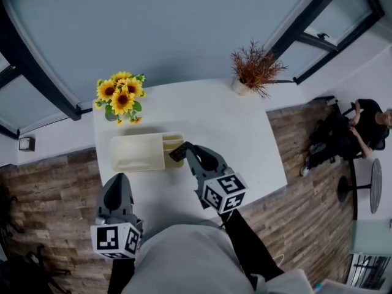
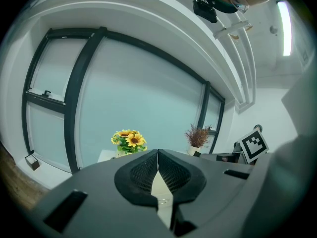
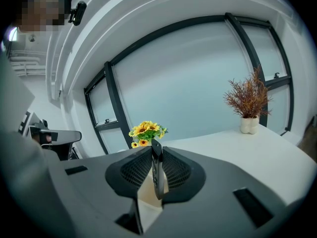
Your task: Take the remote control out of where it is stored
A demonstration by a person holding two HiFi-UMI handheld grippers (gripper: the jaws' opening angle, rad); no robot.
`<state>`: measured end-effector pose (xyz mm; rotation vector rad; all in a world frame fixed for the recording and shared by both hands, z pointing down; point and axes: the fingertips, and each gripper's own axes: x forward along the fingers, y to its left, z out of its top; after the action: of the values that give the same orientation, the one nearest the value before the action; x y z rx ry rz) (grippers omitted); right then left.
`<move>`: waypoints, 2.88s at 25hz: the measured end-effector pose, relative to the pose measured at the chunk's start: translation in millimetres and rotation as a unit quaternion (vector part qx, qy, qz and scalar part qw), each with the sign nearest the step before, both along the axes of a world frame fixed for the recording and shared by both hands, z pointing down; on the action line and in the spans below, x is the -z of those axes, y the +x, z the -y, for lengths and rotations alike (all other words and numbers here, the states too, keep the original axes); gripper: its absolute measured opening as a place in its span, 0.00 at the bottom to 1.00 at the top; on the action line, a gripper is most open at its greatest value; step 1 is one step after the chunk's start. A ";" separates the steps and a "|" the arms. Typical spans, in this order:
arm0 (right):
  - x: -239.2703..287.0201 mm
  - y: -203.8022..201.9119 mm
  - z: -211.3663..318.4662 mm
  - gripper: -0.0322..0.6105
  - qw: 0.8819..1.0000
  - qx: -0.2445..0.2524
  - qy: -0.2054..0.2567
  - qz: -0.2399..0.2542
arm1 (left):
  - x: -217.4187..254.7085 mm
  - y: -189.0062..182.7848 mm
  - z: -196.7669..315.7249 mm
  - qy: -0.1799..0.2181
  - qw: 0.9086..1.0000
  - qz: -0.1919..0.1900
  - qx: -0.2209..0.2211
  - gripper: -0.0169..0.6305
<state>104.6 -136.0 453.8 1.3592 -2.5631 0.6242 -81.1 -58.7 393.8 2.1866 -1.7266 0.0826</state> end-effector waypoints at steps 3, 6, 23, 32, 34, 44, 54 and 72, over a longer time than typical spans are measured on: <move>1.0 0.1 -0.2 0.16 1.000 0.000 0.001 0.000 | 1.2 1.3 0.8 0.000 1.000 0.000 -0.003 0.04; 2.1 0.1 -0.6 0.16 1.000 0.001 0.003 -0.002 | 0.8 1.6 0.7 0.000 1.000 -0.001 -0.003 0.04; 6.0 0.9 -1.2 0.16 1.000 0.000 0.008 0.000 | 1.2 1.4 0.6 0.001 1.000 -0.001 -0.003 0.04; 8.6 0.8 -0.9 0.16 1.000 0.000 0.012 0.002 | -0.7 1.6 0.7 0.000 1.000 0.000 -0.004 0.04; 9.0 0.7 -1.3 0.16 1.000 0.000 0.012 0.002 | -0.1 1.6 0.9 0.001 1.000 0.000 -0.005 0.04; 11.3 0.4 -2.5 0.16 1.000 0.000 0.013 0.001 | 1.3 -0.1 1.3 0.002 1.000 0.000 -0.005 0.04; 13.6 2.1 -2.6 0.16 1.000 -0.002 0.015 0.001 | -0.1 -0.1 1.7 0.002 1.000 -0.003 -0.003 0.04; 20.8 1.7 -2.7 0.16 1.000 -0.002 0.023 0.004 | -0.5 -0.2 0.9 0.001 1.000 -0.004 -0.004 0.04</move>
<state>106.3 -133.3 433.1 1.3794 -2.5971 0.5762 -81.3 -59.7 394.3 2.1925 -1.7152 0.0747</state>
